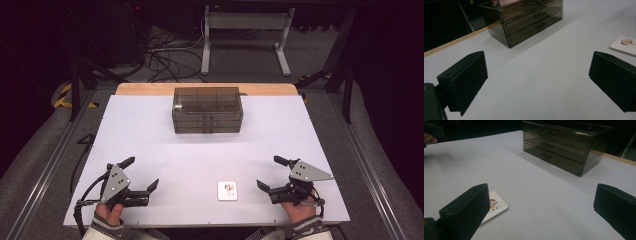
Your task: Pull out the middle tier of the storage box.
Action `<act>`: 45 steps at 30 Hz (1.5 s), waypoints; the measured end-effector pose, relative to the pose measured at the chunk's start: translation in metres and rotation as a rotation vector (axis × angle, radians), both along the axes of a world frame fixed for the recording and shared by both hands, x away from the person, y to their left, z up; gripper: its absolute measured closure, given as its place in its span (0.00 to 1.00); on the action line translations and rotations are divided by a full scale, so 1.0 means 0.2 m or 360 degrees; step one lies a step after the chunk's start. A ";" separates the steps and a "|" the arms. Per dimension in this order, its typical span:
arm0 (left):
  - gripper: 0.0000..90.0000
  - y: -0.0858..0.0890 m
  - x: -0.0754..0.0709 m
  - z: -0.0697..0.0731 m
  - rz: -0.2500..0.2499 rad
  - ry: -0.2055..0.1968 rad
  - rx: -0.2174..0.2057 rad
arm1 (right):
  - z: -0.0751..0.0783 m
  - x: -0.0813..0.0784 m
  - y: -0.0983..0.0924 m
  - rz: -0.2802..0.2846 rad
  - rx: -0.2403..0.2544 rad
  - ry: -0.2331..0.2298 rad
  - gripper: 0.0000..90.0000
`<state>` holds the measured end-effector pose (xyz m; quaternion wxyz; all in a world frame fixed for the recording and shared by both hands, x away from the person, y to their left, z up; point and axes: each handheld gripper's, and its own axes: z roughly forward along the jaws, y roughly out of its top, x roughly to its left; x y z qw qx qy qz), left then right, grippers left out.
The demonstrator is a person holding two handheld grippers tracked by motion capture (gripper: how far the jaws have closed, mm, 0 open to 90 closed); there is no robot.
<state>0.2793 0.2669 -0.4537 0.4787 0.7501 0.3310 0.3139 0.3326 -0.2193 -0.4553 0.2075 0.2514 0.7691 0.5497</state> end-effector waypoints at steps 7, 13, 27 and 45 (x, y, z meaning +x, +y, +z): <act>0.03 0.02 0.00 0.00 -0.0022 0.0032 -0.0104 | 0.00 0.00 0.01 0.0012 0.0007 0.0025 0.03; 0.03 0.02 0.01 0.01 -0.0045 0.0021 -0.0072 | 0.00 0.00 0.02 0.0006 -0.0013 0.0026 0.03; 0.03 0.02 0.01 0.00 -0.0003 0.0026 -0.0052 | 0.03 0.02 0.06 0.0002 -0.0072 0.0060 0.09; 0.03 0.03 0.02 0.00 0.0002 0.0042 -0.0047 | 0.10 0.12 0.17 0.0067 -0.0099 0.0117 0.08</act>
